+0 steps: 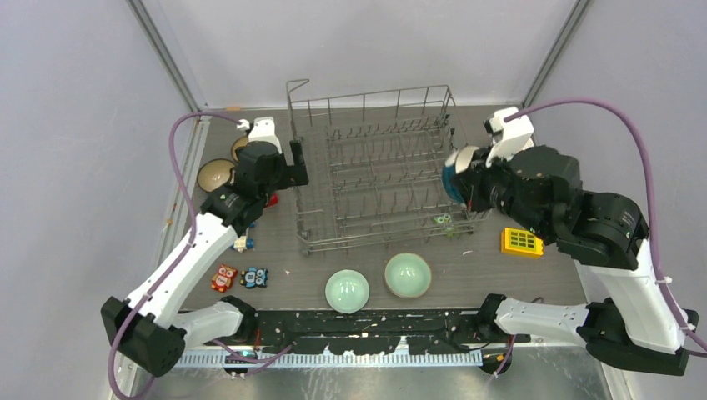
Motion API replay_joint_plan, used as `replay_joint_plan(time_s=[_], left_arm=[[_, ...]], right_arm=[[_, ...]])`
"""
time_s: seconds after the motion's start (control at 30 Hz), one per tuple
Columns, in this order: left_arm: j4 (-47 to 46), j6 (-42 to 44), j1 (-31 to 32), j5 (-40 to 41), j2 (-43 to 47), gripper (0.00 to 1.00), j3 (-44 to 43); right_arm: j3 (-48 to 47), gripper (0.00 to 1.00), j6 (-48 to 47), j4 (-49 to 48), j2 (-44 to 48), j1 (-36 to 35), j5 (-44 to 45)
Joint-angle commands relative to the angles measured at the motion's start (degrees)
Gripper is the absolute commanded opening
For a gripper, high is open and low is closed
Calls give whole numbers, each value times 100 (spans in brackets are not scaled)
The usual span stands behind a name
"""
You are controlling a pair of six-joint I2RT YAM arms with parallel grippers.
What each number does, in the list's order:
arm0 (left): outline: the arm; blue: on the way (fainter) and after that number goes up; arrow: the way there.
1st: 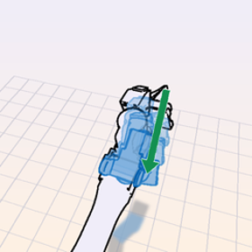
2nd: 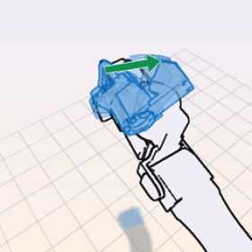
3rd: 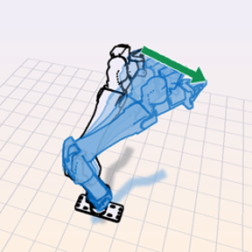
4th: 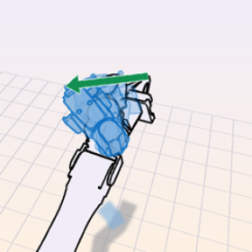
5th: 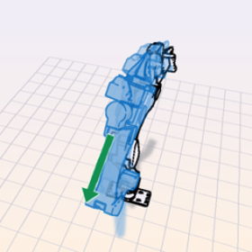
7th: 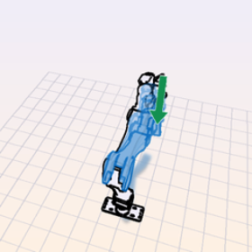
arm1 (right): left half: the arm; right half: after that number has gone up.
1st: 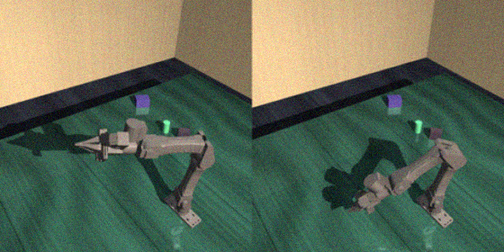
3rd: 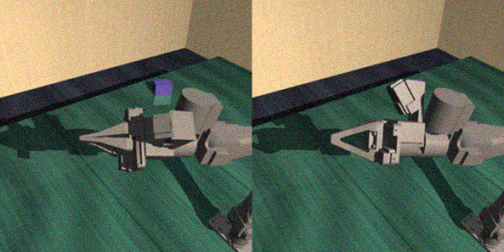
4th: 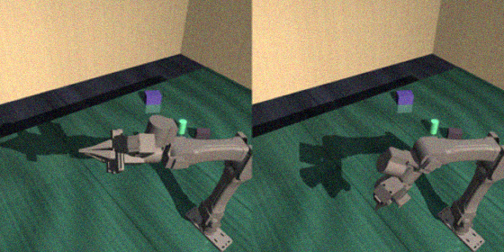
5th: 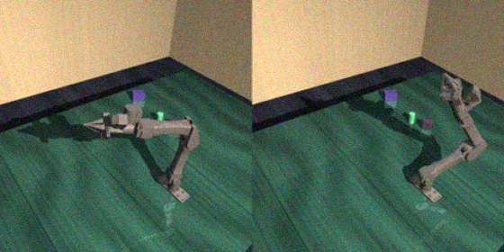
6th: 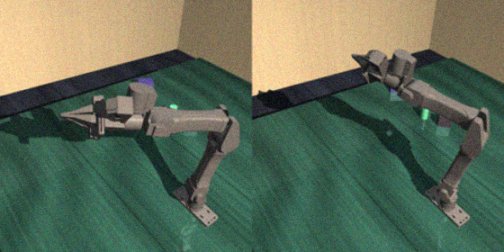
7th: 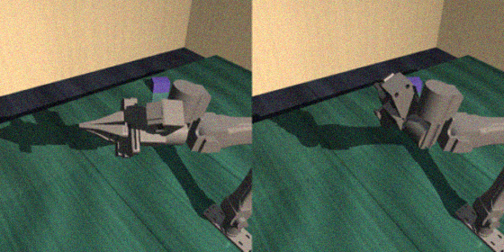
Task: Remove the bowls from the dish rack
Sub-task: Place the bowl at the center of the board.
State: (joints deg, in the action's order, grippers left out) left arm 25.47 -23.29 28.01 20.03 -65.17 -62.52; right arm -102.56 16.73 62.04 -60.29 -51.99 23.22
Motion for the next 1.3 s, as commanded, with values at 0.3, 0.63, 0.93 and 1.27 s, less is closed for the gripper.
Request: replay_joint_plan(time_s=[0.3,0.63,0.93,1.27], left_arm=[[500,-51,12,355,1357,100,260],[737,-176,13,381,1742,100,472],[742,-313,12,363,1906,100,759],[799,-388,17,377,1953,100,886]], right_arm=[[1470,1,2018,2266,175,-206,859],[3721,1,3427,1010,571,-201,975],[5164,1,4274,76,747,-206,1458],[6319,1,4940,-642,705,-198,1838]])
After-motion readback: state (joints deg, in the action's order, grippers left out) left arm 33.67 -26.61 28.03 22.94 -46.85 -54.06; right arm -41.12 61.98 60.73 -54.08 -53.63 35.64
